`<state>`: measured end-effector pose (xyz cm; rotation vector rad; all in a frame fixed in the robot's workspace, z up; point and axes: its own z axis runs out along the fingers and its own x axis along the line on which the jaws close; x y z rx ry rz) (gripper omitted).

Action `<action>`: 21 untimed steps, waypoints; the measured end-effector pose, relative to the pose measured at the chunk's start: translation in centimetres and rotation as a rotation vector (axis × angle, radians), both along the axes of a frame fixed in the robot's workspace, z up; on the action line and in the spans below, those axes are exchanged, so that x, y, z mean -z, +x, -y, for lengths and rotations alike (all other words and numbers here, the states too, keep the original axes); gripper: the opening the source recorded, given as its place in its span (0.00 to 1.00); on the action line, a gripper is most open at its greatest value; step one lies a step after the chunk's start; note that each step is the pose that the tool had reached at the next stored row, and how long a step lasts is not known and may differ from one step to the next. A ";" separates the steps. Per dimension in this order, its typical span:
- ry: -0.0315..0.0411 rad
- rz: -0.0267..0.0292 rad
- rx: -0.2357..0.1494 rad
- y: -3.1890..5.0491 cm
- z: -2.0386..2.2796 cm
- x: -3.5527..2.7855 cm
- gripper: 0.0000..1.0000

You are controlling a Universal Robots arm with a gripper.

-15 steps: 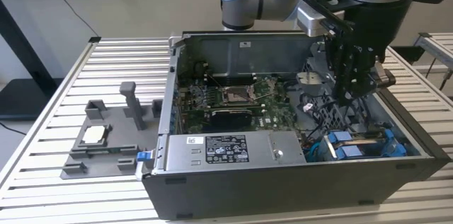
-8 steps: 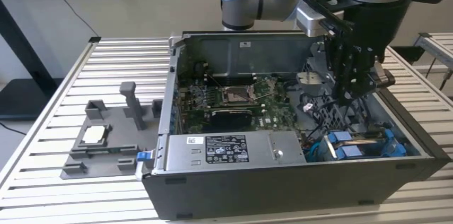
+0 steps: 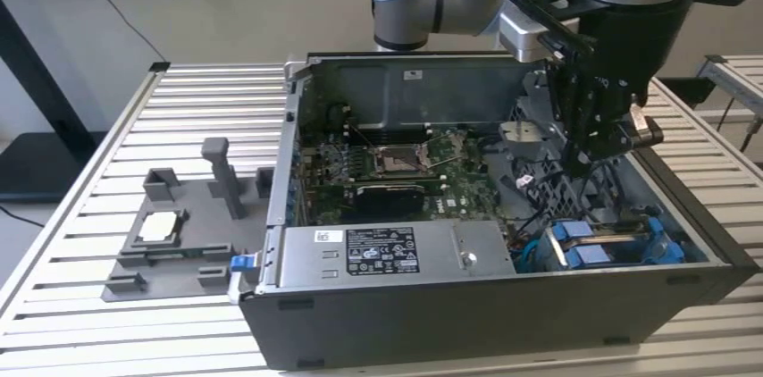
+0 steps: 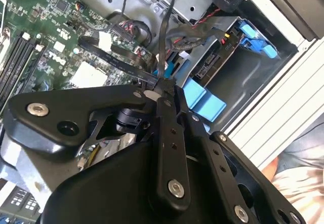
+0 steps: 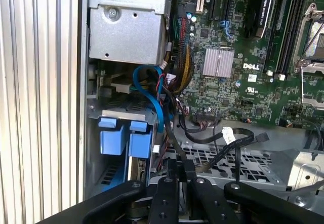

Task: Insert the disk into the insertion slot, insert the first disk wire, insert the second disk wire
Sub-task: 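Insert the second disk wire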

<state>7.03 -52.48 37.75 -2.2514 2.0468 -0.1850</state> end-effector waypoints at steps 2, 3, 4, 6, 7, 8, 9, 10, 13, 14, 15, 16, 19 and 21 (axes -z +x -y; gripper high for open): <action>0.0000 0.0003 0.000 0.00 0.00 0.00 0.16; 0.0000 0.0004 0.000 0.00 0.00 0.00 0.16; 0.0000 0.0005 0.000 0.00 0.00 0.00 0.16; 0.0000 0.0008 0.000 0.00 0.00 0.00 0.16; 0.0001 0.0009 0.000 0.00 0.00 0.00 0.16; 0.0000 0.0010 0.000 0.00 0.00 0.00 0.18; 0.0000 0.0012 0.000 0.00 0.00 0.00 0.18; 0.0000 0.0013 0.000 0.00 0.00 0.00 0.18; -0.0001 0.0021 0.000 -0.27 0.00 0.00 0.24; 0.0000 0.0034 0.000 -0.41 0.00 0.00 0.24; 0.0000 0.0053 0.000 -0.55 0.00 0.00 0.24; -0.0001 0.0071 0.000 -0.64 0.00 0.00 0.24; -0.0001 0.0155 0.000 -0.87 0.00 0.05 0.24; -0.0001 0.0197 0.000 -1.04 0.00 0.11 0.24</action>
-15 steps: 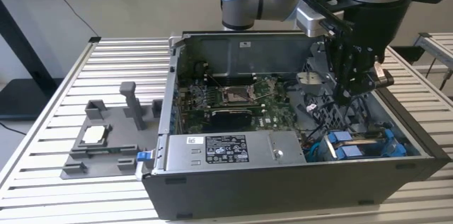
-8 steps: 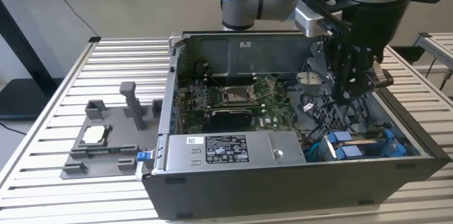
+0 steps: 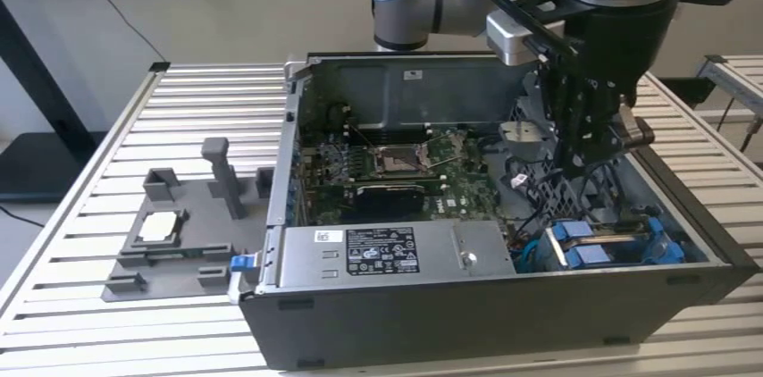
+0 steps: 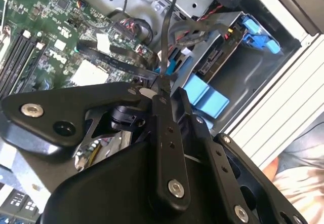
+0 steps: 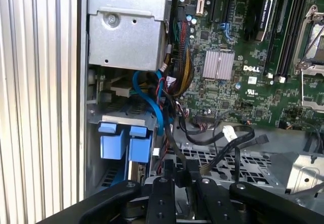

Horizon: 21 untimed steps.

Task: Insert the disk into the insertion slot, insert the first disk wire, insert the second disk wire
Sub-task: 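Insert the second disk wire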

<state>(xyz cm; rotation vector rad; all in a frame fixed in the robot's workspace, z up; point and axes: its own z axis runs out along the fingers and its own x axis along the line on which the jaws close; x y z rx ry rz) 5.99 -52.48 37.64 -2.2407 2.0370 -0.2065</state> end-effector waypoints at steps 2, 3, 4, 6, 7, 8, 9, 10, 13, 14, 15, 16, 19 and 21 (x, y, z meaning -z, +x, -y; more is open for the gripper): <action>-0.0003 0.0039 0.000 -0.13 0.00 0.06 0.24; -0.0006 0.0054 0.000 -0.18 0.00 0.08 0.24; -0.0009 0.0054 0.000 -0.17 0.00 0.08 0.24; -0.0010 0.0069 0.000 -0.17 0.00 0.08 0.24; -0.0015 0.0094 0.000 -0.18 0.00 0.10 0.24; -0.0021 0.0115 0.000 -0.17 0.00 0.10 0.24; -0.0026 0.0150 0.000 -0.18 0.00 0.10 0.24; -0.0032 0.0189 0.000 -0.18 0.00 0.11 0.22; -0.0039 0.0240 0.000 -0.17 0.00 0.12 0.16; -0.0038 0.0245 0.000 -0.17 0.00 0.12 0.15; -0.0037 0.0246 0.000 -0.18 0.00 0.12 0.15; -0.0036 0.0248 0.000 -0.17 0.00 0.13 0.15; -0.0037 0.0253 0.000 -0.17 0.00 0.12 0.15; -0.0037 0.0255 0.000 -0.17 0.00 0.13 0.15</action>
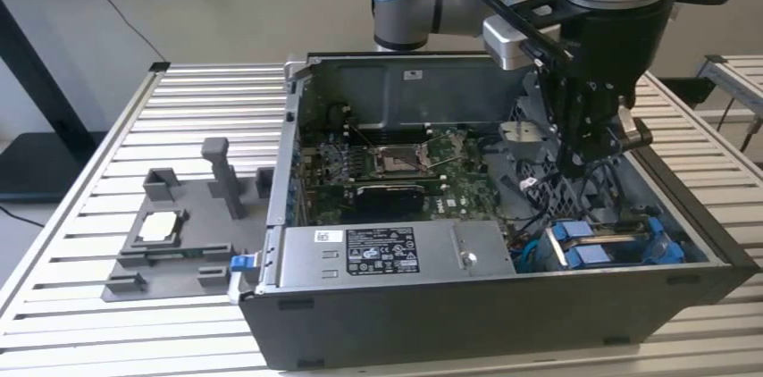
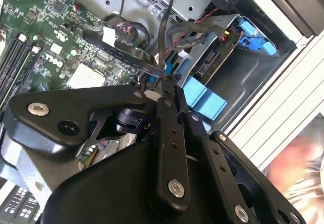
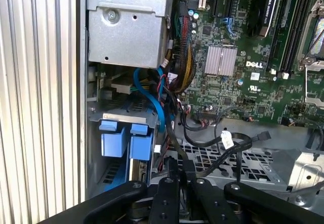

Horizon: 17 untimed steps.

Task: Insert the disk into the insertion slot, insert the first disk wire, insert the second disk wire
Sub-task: 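Insert the second disk wire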

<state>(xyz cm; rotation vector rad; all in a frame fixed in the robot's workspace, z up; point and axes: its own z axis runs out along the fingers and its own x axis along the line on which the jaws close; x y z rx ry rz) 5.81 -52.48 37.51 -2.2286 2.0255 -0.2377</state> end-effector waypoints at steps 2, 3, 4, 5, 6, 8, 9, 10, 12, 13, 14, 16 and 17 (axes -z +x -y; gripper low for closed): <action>0.0000 0.0001 0.000 0.00 0.00 0.00 0.15; 0.0000 0.0002 0.000 0.00 0.00 0.00 0.15; 0.0000 0.0002 0.000 0.00 0.00 0.00 0.15; 0.0000 0.0002 0.000 0.00 0.00 0.00 0.15; -0.0001 0.0002 0.000 0.00 0.00 0.00 0.15; -0.0032 0.0003 0.000 -0.01 -0.01 0.00 0.15; -0.0109 0.0003 0.000 -0.03 -0.02 -0.01 0.17; -0.0219 0.0012 0.000 -0.07 -0.03 -0.01 0.17; -0.0379 0.0083 0.000 -0.37 -0.24 0.01 0.24; -0.0410 0.0112 0.000 -0.49 -0.35 0.03 0.24; -0.0427 0.0136 0.000 -0.58 -0.46 0.06 0.24; -0.0432 0.0167 0.000 -0.70 -0.59 0.11 0.24; -0.0447 0.0188 0.000 -0.74 -0.62 0.15 0.24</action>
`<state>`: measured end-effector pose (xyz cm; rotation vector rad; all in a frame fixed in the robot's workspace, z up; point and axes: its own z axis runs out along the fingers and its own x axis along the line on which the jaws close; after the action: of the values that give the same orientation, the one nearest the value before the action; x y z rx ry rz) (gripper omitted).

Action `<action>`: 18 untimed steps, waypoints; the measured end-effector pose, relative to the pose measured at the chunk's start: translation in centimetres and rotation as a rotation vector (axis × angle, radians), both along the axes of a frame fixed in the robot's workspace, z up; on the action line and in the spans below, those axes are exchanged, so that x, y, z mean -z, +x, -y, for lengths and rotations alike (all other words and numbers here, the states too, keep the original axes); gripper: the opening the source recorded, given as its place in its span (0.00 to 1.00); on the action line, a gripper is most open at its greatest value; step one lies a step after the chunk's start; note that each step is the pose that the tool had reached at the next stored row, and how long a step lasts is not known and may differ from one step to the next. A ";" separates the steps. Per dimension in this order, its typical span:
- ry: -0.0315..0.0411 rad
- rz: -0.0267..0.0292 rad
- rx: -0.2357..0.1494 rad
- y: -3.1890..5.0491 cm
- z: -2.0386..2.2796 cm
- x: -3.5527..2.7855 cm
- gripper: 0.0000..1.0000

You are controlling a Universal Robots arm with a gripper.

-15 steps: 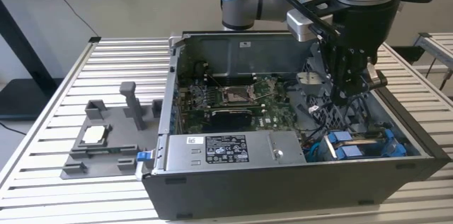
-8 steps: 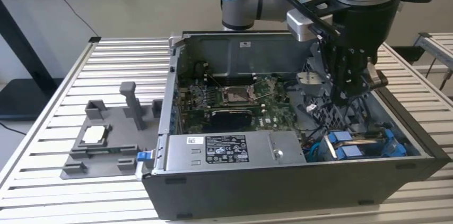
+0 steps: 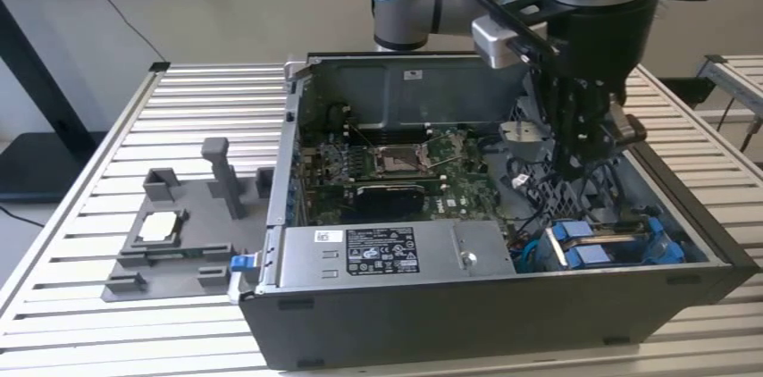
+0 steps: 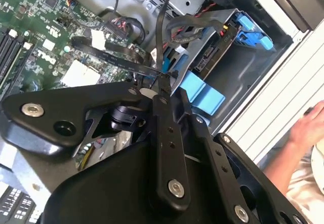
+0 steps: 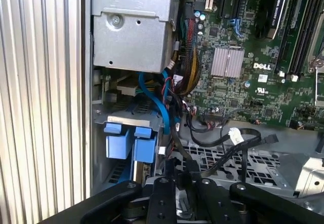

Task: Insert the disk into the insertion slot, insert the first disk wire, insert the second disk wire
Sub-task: 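Insert the second disk wire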

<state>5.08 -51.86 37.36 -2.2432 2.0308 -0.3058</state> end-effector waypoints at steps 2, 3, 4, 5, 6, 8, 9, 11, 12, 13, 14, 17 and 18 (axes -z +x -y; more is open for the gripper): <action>-0.0035 0.0051 0.000 -0.04 -0.08 0.11 0.24; -0.0061 0.0067 0.000 -0.05 -0.11 0.15 0.24; -0.0109 0.0085 0.000 -0.06 -0.15 0.19 0.24; -0.0132 0.0106 0.000 -0.08 -0.19 0.22 0.24; -0.0136 0.0121 0.000 -0.07 -0.20 0.27 0.24; -0.0147 0.0145 0.000 -0.08 -0.22 0.31 0.24; -0.0149 0.0154 0.000 -0.09 -0.22 0.32 0.24; -0.0151 0.0160 0.000 -0.10 -0.23 0.33 0.24; -0.0151 0.0161 0.000 -0.10 -0.23 0.34 0.24; -0.0151 0.0167 0.000 -0.12 -0.23 0.35 0.24; -0.0151 0.0167 0.000 -0.13 -0.23 0.36 0.21; -0.0150 0.0168 0.000 -0.13 -0.23 0.36 0.16; -0.0150 0.0168 0.000 -0.13 -0.23 0.36 0.16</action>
<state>4.95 -51.63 37.00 -2.2415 2.0269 -0.3398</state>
